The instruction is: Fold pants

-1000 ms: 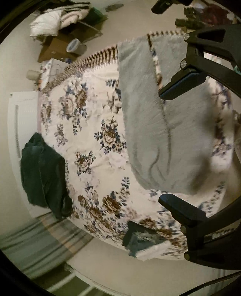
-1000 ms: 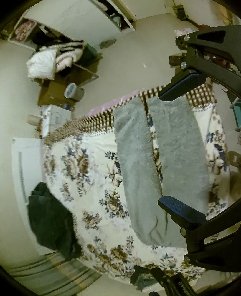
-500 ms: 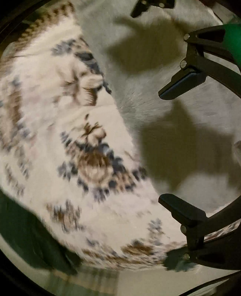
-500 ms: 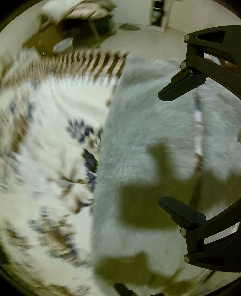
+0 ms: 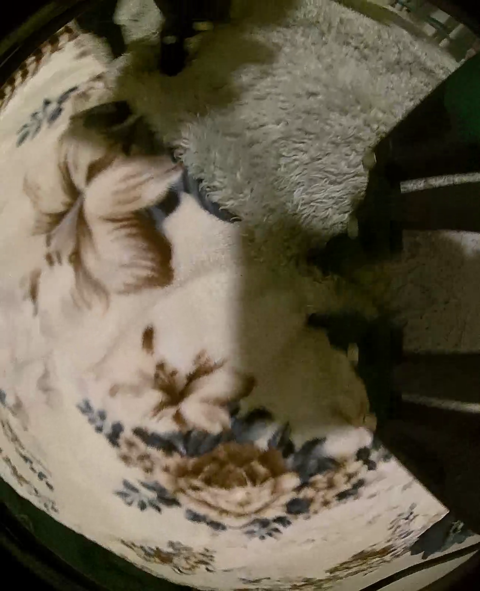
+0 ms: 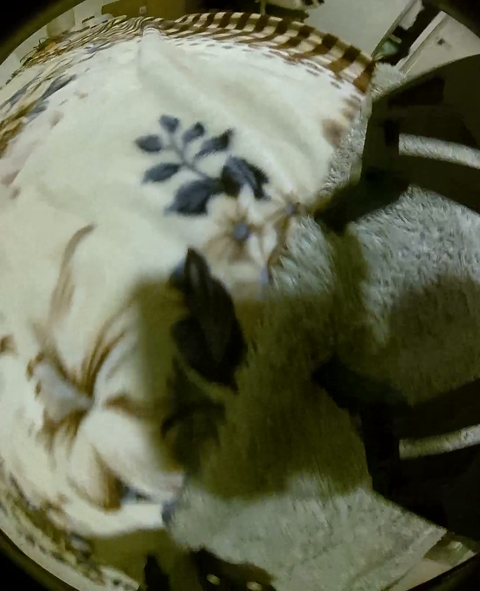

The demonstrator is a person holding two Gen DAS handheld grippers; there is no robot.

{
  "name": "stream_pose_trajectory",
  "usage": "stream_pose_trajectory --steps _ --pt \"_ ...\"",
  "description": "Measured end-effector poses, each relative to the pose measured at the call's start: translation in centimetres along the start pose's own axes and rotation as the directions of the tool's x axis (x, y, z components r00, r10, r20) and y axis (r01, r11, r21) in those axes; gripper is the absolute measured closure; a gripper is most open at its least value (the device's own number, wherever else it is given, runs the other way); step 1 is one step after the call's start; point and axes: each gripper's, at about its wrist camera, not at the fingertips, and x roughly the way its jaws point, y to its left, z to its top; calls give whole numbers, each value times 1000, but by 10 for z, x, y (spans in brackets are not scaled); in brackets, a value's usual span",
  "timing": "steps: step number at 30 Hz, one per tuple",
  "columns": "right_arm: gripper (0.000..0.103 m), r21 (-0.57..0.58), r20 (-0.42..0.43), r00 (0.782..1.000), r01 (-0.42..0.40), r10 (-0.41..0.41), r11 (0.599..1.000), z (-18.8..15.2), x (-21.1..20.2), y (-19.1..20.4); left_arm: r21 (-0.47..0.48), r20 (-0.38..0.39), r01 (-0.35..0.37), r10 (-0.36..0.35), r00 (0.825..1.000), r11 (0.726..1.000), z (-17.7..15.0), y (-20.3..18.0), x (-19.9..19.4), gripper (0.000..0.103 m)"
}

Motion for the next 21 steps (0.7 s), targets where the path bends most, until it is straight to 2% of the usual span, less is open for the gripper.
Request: stream_pose_trajectory --steps 1,5,7,10,11,14,17,18,20,21 --pt "89 38 22 1000 -5 4 999 -3 -5 -2 -23 12 -2 2 1000 1000 -4 2 -9 96" --pt "94 141 107 994 -31 15 990 -19 -29 -10 -116 77 -4 13 997 993 -19 14 -49 99" --pt "94 166 164 987 -28 0 986 -31 -48 -12 -179 129 15 8 992 984 -36 17 -82 99" --pt "94 240 252 968 -78 15 968 -65 -83 -18 -263 207 56 0 978 963 -61 16 -129 100" --pt "94 258 284 959 -99 23 961 -83 -96 -22 -310 244 77 1 970 948 -79 15 -151 100" --pt "95 299 363 931 -150 33 942 -141 -139 -15 -392 306 150 -25 952 908 -107 -6 -178 100" --pt "95 332 410 910 -206 56 921 -210 -165 4 -469 349 233 -64 935 852 -166 -41 -206 100" --pt "95 339 417 907 -218 61 915 -231 -167 11 -482 350 245 -71 934 841 -176 -46 -204 100" --pt "95 347 419 907 -208 47 915 -276 -169 36 -533 341 281 -101 935 798 -216 -71 -207 100" --pt "95 351 412 910 -206 47 913 -293 -166 47 -545 330 287 -113 937 788 -232 -86 -210 100"
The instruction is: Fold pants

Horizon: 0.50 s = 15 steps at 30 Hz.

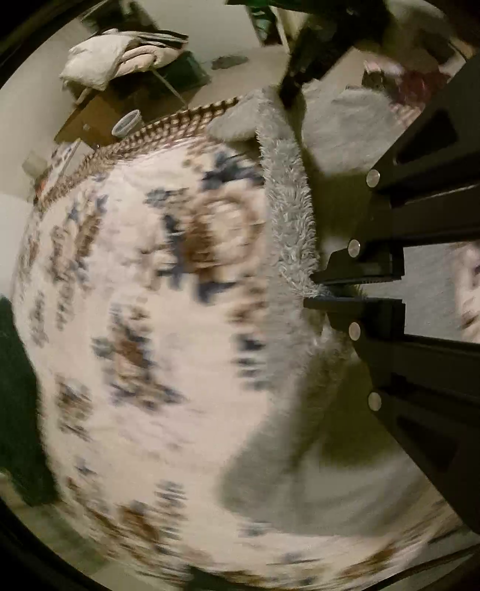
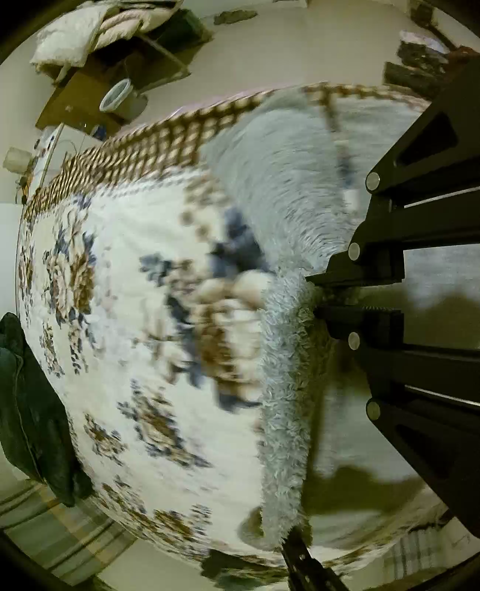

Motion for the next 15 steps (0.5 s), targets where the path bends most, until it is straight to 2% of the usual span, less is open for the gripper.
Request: stream_pose_trajectory --steps 3,6,8,10,11,12,13,15 --pt "95 8 -67 998 20 -19 1000 -63 2 2 -43 -97 11 -15 995 999 -56 0 14 100" --pt "94 5 -166 986 29 -28 1000 -117 26 -1 -111 -205 -11 -12 979 994 -96 15 66 100" --pt "93 -1 -235 971 35 -34 999 -142 53 -3 -133 -255 -46 11 967 990 -112 23 106 99" --pt "90 40 -317 949 11 2 999 -158 80 -7 -157 -308 -91 38 951 983 -120 30 132 93" --pt "84 45 -363 932 5 11 999 -164 90 -8 -173 -333 -95 32 942 980 -122 31 139 91" --pt "66 50 -395 919 -1 21 999 -167 94 -9 -198 -359 -83 7 933 977 -124 34 143 86" --pt "39 79 -419 906 -33 63 996 -170 95 -12 -208 -362 -66 -14 932 976 -124 35 140 81" --pt "8 136 -416 900 -81 132 987 -173 81 -20 -201 -363 -56 -22 931 978 -125 35 127 55"
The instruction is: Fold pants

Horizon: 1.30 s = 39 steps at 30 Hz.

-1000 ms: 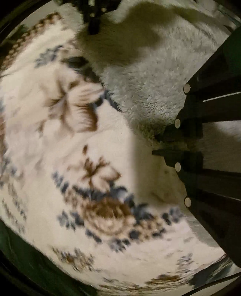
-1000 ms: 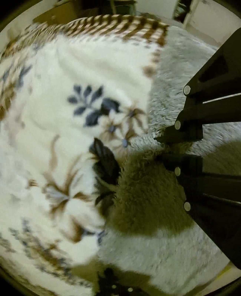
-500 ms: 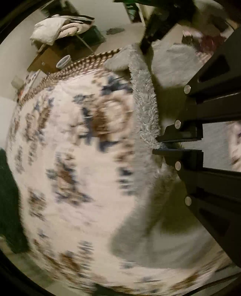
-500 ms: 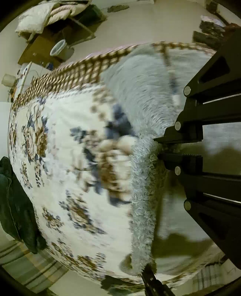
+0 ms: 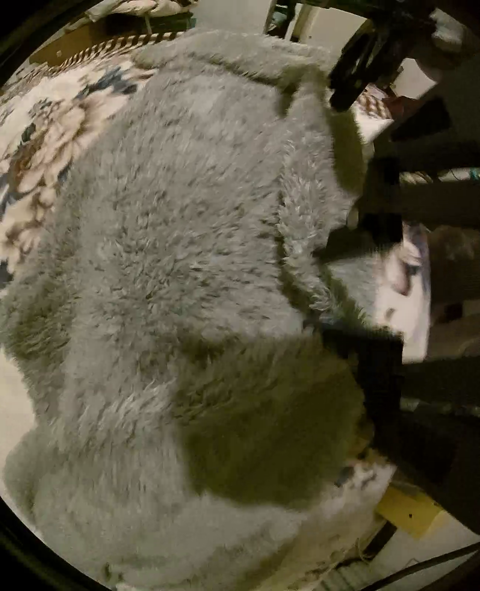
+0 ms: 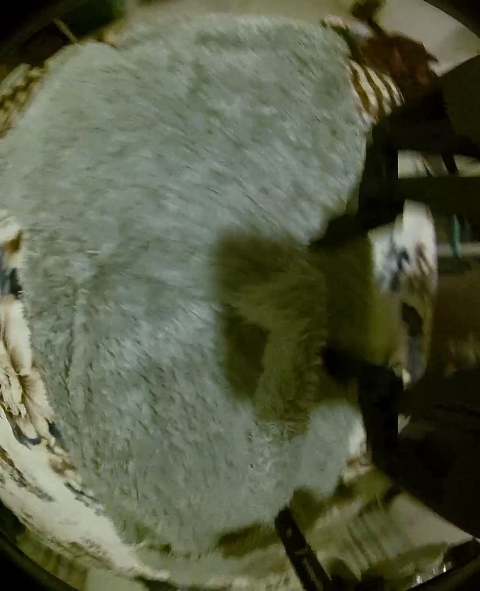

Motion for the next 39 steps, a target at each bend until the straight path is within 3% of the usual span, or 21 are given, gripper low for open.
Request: stream_pose_trajectory --steps 1,2,3,6,8,11,14,16,17,18,19,20,21,24,26,30,32,34,36,38,39 --pt "8 6 2 1000 -20 20 1000 -6 -12 -1 6 7 16 -16 1000 1000 -3 -1 -10 44" --pt "8 12 7 999 -36 36 999 -10 -24 -2 6 19 18 -18 1000 1000 -8 0 -20 15" --pt "8 24 23 999 -45 44 999 -13 -38 -4 -1 27 -5 5 1000 1000 -10 -1 -28 5" --pt "8 80 118 993 -38 28 996 1 -82 -17 -16 107 -84 85 991 996 -9 -3 -47 5" --pt "8 120 177 984 14 -35 993 34 -100 -24 -20 180 -132 133 975 991 11 -15 -52 5" --pt "8 208 240 963 72 -122 976 103 -100 -43 -14 226 -164 163 960 986 40 -32 -49 5" --pt "8 290 198 975 37 -98 956 174 -69 -60 22 293 -204 189 937 979 79 -60 -46 5" --pt "9 313 136 984 71 -119 947 204 -44 -67 50 324 -218 191 927 975 99 -77 -43 5" --pt "12 312 113 984 94 -136 945 210 -36 -71 69 333 -227 192 923 971 105 -85 -41 5" --pt "35 319 104 980 126 -167 939 209 -33 -75 80 335 -225 187 923 971 107 -88 -44 5" --pt "76 332 113 975 144 -191 932 205 -36 -77 89 333 -220 179 926 971 106 -90 -45 5" --pt "91 360 137 971 133 -194 924 196 -43 -83 99 328 -213 170 929 972 104 -92 -45 5" --pt "92 400 184 970 73 -159 914 180 -55 -93 112 321 -203 157 934 973 104 -97 -44 5" --pt "93 518 296 946 -41 -134 854 113 -98 -131 146 295 -185 136 946 972 89 -106 -40 5" --pt "93 617 321 934 -80 -159 783 57 -117 -165 162 273 -183 134 953 970 76 -108 -37 5" --pt "90 768 259 952 -100 -163 632 -26 -105 -239 187 216 -161 119 969 969 57 -118 -23 5" --pt "81 791 268 962 -190 -51 581 -53 -89 -257 206 192 -156 117 974 966 50 -126 -15 5" --pt "54 825 285 958 -221 -45 520 -83 -82 -267 228 187 -151 109 976 962 44 -134 -12 5" --pt "46 837 327 943 -258 -64 482 -104 -83 -270 252 200 -161 112 973 954 39 -139 -12 5" --pt "45 841 379 924 -325 -44 432 -117 -84 -273 257 205 -164 112 972 952 37 -139 -13 5" --pt "45 835 393 919 -347 -22 426 -117 -82 -273 251 209 -164 112 972 954 37 -135 -15 5"
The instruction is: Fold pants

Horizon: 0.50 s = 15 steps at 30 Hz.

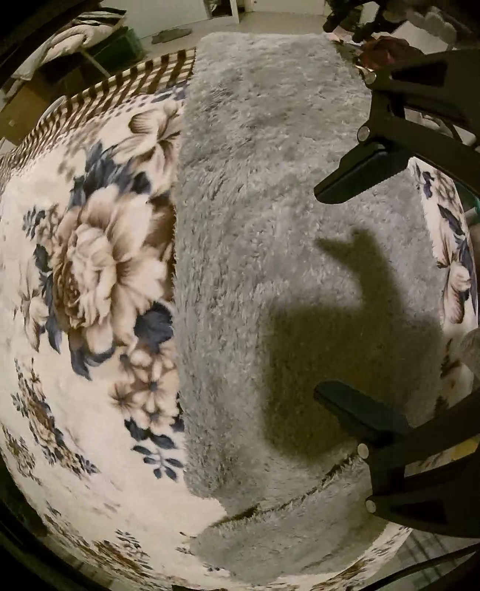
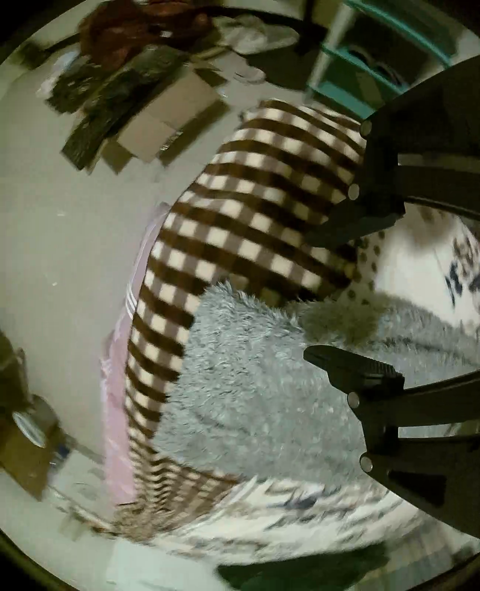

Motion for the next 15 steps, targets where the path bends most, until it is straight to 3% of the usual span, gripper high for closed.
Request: stream_pose_trajectory --steps 1,4,7,9,11,15 --pt "45 -24 -23 1000 -4 4 1000 -9 2 7 -12 4 -7 7 1000 1000 0 5 -2 5" --pt "44 -231 -74 992 83 -103 969 -45 18 60 -63 6 -38 38 999 997 1 35 -12 5" --pt "33 -444 -104 980 107 -170 889 -98 42 123 -111 9 -99 101 995 989 5 78 -22 5" --pt "32 -547 -89 975 124 -205 828 -134 58 161 -143 8 -176 179 984 974 13 117 -26 5" --pt "32 -600 -104 969 119 -225 791 -171 80 198 -200 -1 -217 221 975 956 25 162 -26 5" --pt "32 -641 -145 958 98 -245 761 -227 117 250 -321 -36 -268 271 962 908 51 247 -12 5"
